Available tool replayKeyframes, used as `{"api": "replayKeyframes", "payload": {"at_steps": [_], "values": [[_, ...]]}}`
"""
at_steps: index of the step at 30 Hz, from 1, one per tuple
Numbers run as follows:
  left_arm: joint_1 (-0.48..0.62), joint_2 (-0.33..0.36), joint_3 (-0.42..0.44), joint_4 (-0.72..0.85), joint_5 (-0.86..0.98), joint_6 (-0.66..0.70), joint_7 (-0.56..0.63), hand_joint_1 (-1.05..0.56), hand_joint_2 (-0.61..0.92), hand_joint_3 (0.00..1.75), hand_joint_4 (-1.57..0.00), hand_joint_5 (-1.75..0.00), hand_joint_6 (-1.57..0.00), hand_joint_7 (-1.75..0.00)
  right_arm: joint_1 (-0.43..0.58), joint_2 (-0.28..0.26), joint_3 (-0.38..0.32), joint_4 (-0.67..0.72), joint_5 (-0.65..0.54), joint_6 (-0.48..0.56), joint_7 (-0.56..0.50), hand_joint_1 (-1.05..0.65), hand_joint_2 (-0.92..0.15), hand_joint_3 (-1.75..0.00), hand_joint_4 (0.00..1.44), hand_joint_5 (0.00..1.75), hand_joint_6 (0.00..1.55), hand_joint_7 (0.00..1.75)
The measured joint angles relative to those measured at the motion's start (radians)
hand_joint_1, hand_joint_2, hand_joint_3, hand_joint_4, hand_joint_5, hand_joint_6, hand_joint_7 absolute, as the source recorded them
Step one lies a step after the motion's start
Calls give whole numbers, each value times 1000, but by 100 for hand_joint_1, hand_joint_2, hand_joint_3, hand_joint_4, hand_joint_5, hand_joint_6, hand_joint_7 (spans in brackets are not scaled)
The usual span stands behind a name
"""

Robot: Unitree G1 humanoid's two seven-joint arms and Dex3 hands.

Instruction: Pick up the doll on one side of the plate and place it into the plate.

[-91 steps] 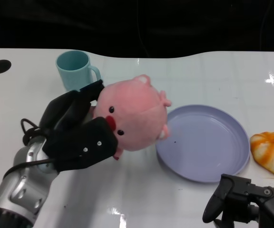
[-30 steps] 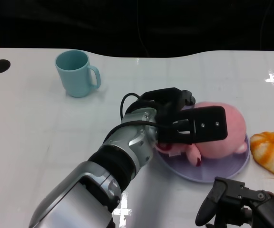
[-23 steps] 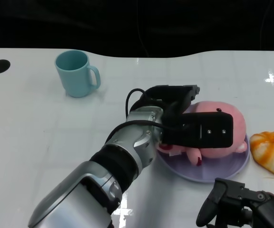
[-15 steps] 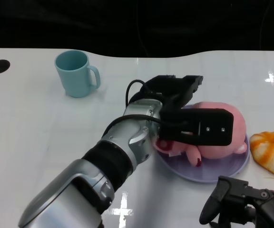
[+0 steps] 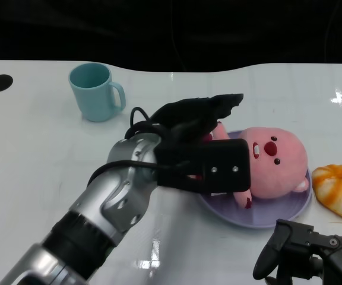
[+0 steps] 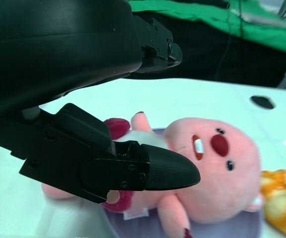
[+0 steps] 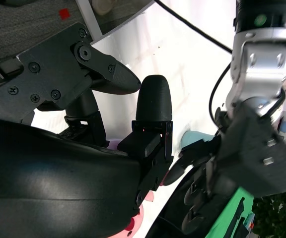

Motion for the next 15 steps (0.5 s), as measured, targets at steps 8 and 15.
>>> {"api": "replayKeyframes", "payload": {"at_steps": [8,15], "values": [[162,72,80,-255,-93,1,-61,-85,92,45,-16,-18,-19,-8,-2,-2,-7,12,7,0,8,-22,-58,-100,64,171,59,139],[285,122,136,-393,-170,-9,-80,-76,92,41,-16,-31,-27,-10,-5,-4,-7,15,9,-6,9,-23,-59,-100,65,171,60,139]]}}
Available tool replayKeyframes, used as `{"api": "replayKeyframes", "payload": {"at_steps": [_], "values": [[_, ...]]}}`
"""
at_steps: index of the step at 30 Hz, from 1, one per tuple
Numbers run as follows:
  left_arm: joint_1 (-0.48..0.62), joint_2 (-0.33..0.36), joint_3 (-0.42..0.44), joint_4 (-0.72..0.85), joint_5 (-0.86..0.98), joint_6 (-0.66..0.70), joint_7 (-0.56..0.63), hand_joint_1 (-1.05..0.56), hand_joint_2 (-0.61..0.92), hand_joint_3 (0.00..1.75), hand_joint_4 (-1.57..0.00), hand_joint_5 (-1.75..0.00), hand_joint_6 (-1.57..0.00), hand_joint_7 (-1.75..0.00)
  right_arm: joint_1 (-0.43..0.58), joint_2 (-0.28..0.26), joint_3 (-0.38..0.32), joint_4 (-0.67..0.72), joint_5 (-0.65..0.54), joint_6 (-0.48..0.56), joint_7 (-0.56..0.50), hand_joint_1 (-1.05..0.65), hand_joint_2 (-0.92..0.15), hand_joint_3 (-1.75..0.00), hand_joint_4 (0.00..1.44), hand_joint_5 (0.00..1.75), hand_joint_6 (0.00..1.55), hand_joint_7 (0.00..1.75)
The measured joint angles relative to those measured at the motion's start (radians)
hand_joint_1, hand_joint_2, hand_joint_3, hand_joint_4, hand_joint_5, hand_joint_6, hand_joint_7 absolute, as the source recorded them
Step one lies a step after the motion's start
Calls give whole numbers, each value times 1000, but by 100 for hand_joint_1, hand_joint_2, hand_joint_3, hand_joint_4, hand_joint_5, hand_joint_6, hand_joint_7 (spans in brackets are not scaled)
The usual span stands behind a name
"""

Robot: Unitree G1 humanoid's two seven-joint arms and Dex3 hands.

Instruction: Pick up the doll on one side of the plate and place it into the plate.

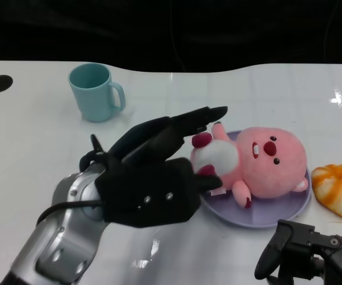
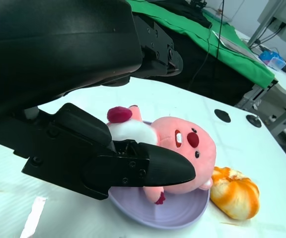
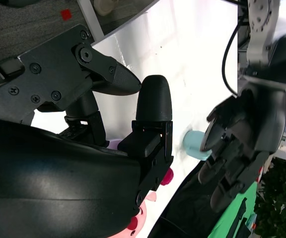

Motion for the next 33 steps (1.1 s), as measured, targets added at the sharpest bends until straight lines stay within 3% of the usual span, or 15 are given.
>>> {"api": "replayKeyframes", "payload": {"at_steps": [5,11,12,14,15,17,20,25,33], "values": [[107,-1,53,-52,-56,-98,35,-62,92,27,-12,-78,-42,-10,-3,-2,-1,3,1,-2,1,-23,-58,-100,65,171,60,138],[235,-53,128,-71,-205,-204,79,-33,89,17,-21,-107,-60,-23,-10,-3,-3,9,5,-3,5,-24,-58,-101,65,171,60,138],[259,-64,143,-74,-234,-218,83,-29,84,26,-23,-112,-59,-32,-12,-3,-4,11,6,-4,6,-24,-58,-100,65,171,60,138],[305,-84,164,-79,-290,-238,86,-16,56,82,-34,-120,-56,-62,-14,-3,-4,15,6,-4,8,-24,-58,-100,66,171,60,137],[326,-93,173,-82,-314,-245,87,-11,48,101,-38,-123,-57,-71,-14,-4,-5,18,6,-6,8,-24,-58,-100,66,171,61,137],[364,-105,190,-86,-356,-251,90,-5,45,114,-46,-127,-60,-80,-15,-4,-5,21,6,-8,8,-24,-58,-100,66,170,61,137],[411,-112,208,-103,-396,-255,90,-3,45,123,-61,-131,-67,-98,-16,-5,-6,22,7,-9,8,-23,-58,-100,66,170,61,137],[468,-112,233,-164,-447,-210,90,-6,52,116,-79,-139,-75,-117,-14,-5,-7,23,9,-10,9,-23,-58,-100,65,170,61,137],[572,-116,261,-327,-569,64,92,-10,52,127,-80,-172,-71,-146,-15,-5,-7,24,8,-11,9,-25,-59,-99,65,171,60,137]]}}
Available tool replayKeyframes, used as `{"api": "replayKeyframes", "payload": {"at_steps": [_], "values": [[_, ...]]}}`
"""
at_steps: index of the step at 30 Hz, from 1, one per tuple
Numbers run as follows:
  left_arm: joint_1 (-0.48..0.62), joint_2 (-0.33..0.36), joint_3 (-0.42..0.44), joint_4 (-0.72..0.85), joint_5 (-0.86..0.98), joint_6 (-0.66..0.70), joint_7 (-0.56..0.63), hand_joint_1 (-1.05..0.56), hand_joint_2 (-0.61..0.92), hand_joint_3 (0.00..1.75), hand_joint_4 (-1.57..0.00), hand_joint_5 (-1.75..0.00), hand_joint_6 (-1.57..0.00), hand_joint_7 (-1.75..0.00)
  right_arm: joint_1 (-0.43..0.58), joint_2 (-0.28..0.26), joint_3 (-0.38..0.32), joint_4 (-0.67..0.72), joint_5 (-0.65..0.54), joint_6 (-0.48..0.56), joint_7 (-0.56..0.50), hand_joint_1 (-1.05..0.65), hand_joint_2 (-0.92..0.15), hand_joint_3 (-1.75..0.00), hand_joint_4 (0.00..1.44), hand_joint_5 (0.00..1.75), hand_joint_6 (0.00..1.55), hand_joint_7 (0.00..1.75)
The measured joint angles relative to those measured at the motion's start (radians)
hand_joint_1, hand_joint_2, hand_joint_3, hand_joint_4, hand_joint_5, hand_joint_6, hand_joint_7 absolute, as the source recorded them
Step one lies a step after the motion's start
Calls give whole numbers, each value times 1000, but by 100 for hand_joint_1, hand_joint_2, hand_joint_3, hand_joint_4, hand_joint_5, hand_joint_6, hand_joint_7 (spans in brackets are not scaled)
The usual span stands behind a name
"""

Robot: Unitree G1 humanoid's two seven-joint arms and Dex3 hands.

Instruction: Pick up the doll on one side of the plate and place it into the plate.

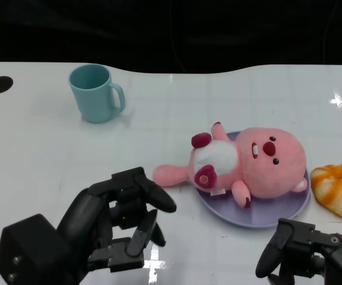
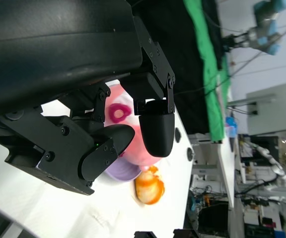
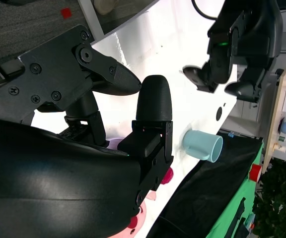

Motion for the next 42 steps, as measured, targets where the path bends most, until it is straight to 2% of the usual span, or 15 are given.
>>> {"api": "replayKeyframes", "payload": {"at_steps": [6,9,14,28,42], "values": [[24,21,29,-92,-95,182,-2,-12,50,127,-83,-175,-71,-156,0,0,0,0,0,0,0,-26,-59,-99,65,171,60,137],[41,48,37,-112,-112,230,-3,-13,48,126,-83,-175,-72,-157,0,0,0,0,0,0,0,-26,-59,-99,65,171,61,137],[41,54,57,-109,-174,306,-3,-14,47,128,-83,-175,-71,-159,0,-1,-2,0,0,-5,2,-25,-59,-98,66,170,61,136],[12,90,109,2,-268,326,-81,-18,44,131,-86,-175,-70,-168,16,-1,-4,-1,0,-14,3,-23,-57,-101,65,171,61,137],[7,104,105,20,-273,324,-111,-19,42,132,-86,-175,-70,-167,26,-1,-6,-11,0,-16,3,-19,-56,-104,65,172,60,140]]}}
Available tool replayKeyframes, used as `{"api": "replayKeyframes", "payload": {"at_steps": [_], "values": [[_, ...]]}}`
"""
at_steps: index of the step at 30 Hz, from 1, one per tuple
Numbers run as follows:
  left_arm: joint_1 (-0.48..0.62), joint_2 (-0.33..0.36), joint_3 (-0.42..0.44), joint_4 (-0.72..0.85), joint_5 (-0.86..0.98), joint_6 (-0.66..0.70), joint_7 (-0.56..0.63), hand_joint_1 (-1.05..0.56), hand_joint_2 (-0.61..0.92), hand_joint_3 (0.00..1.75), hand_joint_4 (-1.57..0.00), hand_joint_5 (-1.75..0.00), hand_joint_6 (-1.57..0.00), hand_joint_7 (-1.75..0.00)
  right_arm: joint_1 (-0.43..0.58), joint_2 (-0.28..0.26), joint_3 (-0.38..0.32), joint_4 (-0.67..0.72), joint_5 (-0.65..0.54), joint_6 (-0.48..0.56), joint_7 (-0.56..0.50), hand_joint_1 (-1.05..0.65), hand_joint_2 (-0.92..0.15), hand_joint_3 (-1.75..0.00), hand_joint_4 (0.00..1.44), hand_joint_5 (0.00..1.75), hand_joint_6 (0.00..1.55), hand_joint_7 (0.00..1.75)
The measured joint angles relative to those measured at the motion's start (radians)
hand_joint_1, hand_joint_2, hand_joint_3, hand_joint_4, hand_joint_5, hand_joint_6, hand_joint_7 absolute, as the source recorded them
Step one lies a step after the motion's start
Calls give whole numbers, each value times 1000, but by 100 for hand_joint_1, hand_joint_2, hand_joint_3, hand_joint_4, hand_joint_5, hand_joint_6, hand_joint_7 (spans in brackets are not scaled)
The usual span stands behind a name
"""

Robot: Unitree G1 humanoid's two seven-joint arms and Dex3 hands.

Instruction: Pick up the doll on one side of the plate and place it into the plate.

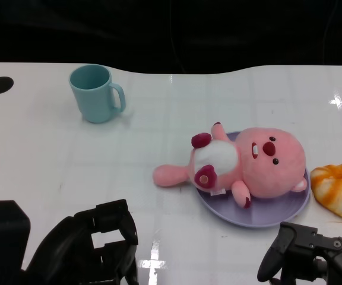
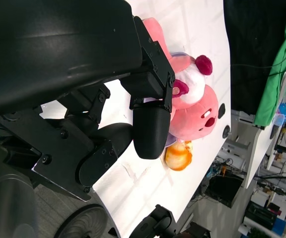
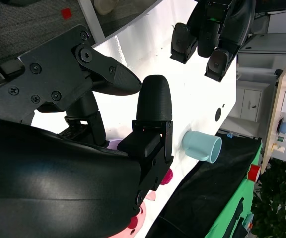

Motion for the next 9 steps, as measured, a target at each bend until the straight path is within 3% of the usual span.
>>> {"api": "replayKeyframes", "payload": {"at_steps": [9], "values": [[0,-2,0,0,-1,0,0,-18,43,131,-85,-175,-71,-165,2,0,0,-7,0,6,-2,-16,-55,-108,64,174,58,142]]}}
